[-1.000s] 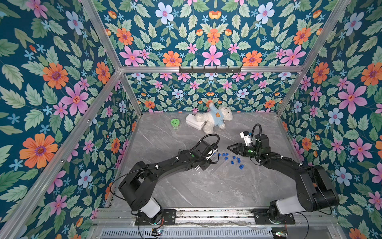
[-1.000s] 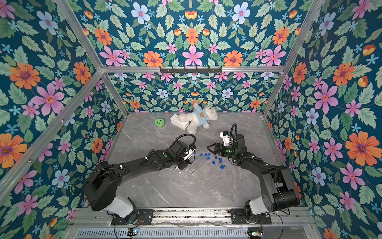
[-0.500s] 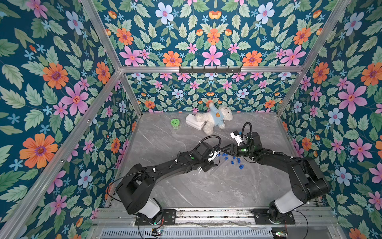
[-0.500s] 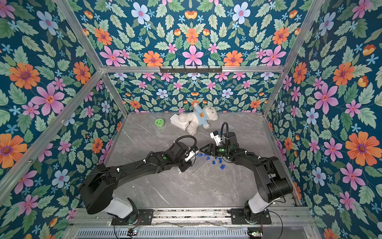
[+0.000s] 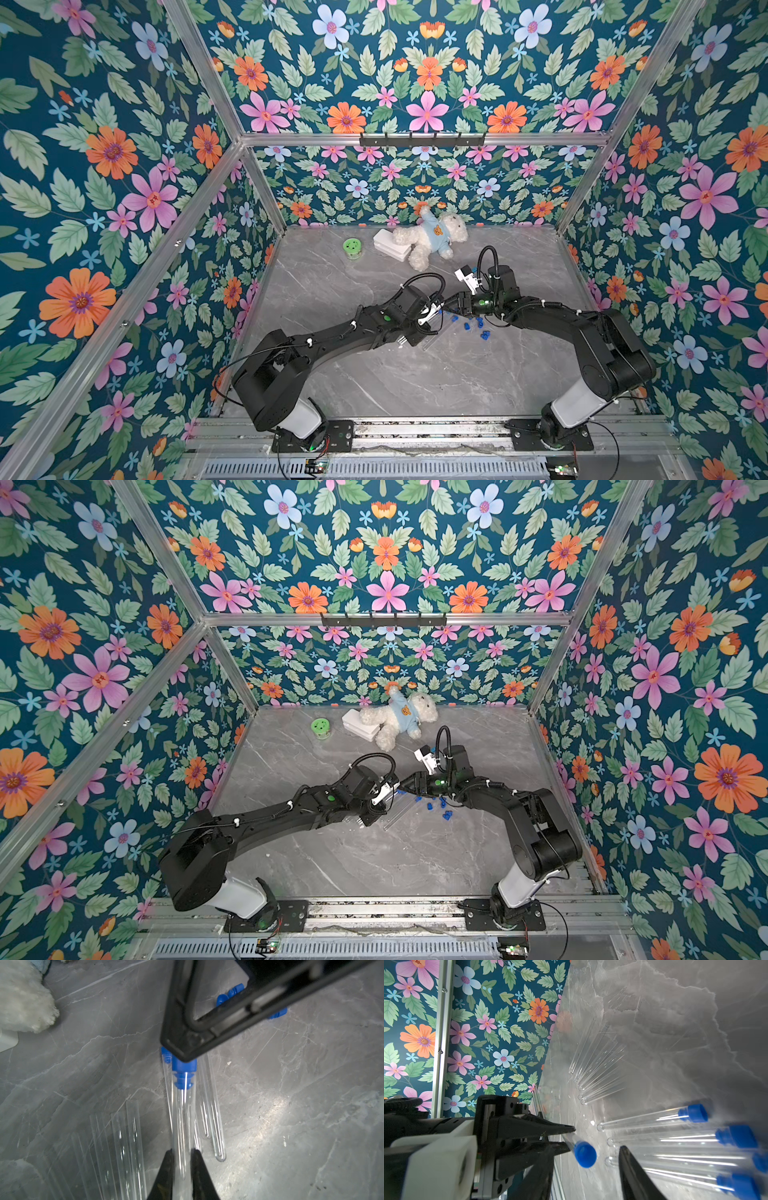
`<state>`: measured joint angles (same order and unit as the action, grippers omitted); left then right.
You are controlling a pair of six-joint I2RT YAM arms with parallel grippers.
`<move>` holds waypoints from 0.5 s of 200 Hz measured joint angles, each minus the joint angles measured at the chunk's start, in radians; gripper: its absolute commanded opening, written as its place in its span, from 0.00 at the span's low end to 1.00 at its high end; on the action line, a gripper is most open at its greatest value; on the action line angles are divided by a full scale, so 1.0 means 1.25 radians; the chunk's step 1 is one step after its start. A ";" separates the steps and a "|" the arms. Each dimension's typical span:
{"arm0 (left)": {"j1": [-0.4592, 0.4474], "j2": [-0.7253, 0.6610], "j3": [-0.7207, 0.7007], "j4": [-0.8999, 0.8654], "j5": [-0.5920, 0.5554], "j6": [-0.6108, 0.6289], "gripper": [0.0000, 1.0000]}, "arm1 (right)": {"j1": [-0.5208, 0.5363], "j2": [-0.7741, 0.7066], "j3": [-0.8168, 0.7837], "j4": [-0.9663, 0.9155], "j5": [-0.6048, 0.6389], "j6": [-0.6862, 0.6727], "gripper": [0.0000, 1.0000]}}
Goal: Remove stoppers from test tubes
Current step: Open the stopper on the test tube.
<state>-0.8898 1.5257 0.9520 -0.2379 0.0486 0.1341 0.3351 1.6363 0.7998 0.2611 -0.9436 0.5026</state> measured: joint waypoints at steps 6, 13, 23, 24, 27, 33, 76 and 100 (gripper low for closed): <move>0.000 0.000 0.000 0.001 0.000 0.000 0.05 | 0.001 0.001 0.002 -0.002 -0.002 -0.002 0.50; 0.000 -0.001 0.000 0.002 0.000 0.000 0.05 | 0.002 0.003 0.003 -0.004 -0.005 -0.002 0.49; 0.000 -0.003 -0.002 0.004 0.000 0.000 0.05 | 0.003 0.006 0.004 -0.005 -0.006 -0.002 0.48; 0.000 -0.003 -0.002 0.004 0.000 0.000 0.05 | 0.003 0.006 0.004 -0.006 -0.007 -0.002 0.48; 0.000 -0.004 -0.002 0.005 0.000 0.000 0.05 | 0.004 0.007 0.004 -0.008 -0.009 -0.003 0.48; 0.000 -0.004 -0.002 0.005 0.000 0.001 0.05 | 0.005 0.008 0.004 -0.009 -0.012 -0.005 0.47; 0.000 -0.005 -0.003 0.013 0.000 0.002 0.05 | 0.014 0.010 0.015 -0.017 -0.029 -0.007 0.41; -0.002 -0.005 -0.003 0.016 0.000 0.003 0.05 | 0.017 0.010 0.015 -0.017 -0.036 -0.007 0.37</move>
<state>-0.8917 1.5196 0.9482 -0.2176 0.0486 0.1375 0.3561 1.6485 0.8188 0.2394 -0.9890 0.4934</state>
